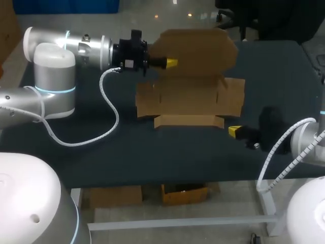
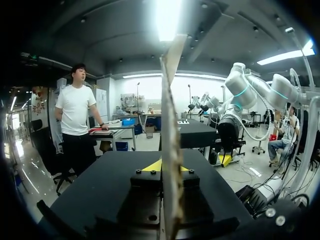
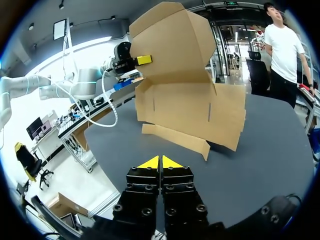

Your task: Assemble the packaging by folding the flat box into shape, placing the metal phone stand inside, and closing the box properly

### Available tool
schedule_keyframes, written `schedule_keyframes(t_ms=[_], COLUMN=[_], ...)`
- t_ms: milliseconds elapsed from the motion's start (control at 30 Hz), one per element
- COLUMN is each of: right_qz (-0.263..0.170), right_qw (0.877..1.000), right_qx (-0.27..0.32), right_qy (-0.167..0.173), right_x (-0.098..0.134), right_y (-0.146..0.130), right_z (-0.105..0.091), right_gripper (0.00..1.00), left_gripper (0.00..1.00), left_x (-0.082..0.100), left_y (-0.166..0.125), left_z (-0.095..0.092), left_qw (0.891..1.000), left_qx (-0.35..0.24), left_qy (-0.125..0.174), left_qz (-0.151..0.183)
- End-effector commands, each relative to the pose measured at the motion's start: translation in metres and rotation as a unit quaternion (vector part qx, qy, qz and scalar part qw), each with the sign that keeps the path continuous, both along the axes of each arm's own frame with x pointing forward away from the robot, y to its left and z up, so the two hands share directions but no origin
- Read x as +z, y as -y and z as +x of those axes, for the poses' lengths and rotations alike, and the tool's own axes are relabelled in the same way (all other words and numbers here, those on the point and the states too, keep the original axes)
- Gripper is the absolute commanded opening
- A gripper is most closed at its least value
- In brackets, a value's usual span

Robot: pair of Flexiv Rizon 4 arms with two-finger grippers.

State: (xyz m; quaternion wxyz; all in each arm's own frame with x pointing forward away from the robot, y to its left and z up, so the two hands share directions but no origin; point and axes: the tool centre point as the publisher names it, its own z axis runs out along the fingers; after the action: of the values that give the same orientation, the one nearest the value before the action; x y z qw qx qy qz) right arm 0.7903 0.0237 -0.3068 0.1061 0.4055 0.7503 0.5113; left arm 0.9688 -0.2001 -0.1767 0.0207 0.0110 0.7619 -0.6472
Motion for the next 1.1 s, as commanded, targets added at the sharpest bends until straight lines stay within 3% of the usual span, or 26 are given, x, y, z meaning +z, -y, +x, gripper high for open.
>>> schedule_keyframes(t_ms=[33,500,1100], right_qz=[0.002,0.003,0.002], right_qw=[1.000,1.000,1.000], right_qx=[0.000,0.008,0.003], right_qy=[0.003,0.008,0.028], right_x=[-0.003,-0.005,-0.015], right_y=[-0.001,-0.008,-0.027], right_z=[-0.001,-0.003,0.013], right_gripper=[0.00,0.00,0.00], left_gripper=[0.00,0.00,0.00], left_x=[0.000,-0.003,-0.008], left_y=[-0.001,-0.002,-0.002], left_z=[-0.006,-0.015,-0.012], left_qw=[1.000,1.000,1.000], left_qx=[0.002,0.004,0.002], left_qy=[-0.003,-0.012,-0.024], left_qz=[0.005,0.009,0.008])
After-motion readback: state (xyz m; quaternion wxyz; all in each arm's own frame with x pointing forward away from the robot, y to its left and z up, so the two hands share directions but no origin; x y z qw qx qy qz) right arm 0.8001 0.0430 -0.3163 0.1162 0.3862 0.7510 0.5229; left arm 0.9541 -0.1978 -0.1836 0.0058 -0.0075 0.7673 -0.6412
